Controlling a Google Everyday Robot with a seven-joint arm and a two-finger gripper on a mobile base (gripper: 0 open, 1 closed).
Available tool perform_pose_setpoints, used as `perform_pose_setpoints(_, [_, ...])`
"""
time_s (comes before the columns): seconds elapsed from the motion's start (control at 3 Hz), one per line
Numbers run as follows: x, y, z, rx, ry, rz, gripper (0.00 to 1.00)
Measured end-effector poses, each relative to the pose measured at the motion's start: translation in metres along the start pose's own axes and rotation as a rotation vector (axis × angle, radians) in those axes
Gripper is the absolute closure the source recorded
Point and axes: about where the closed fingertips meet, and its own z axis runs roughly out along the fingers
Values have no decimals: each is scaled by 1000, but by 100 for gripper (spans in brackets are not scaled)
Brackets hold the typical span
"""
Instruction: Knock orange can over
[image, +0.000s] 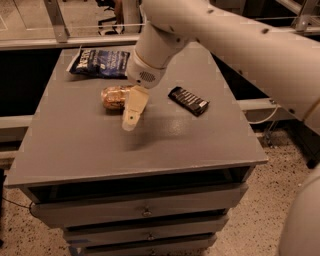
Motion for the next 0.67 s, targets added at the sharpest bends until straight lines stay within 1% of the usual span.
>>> perform_pose_setpoints(0.33, [11,16,-22,59,-159,51,0])
perform_pose_setpoints(0.67, [24,23,-49,164,-339,80,0])
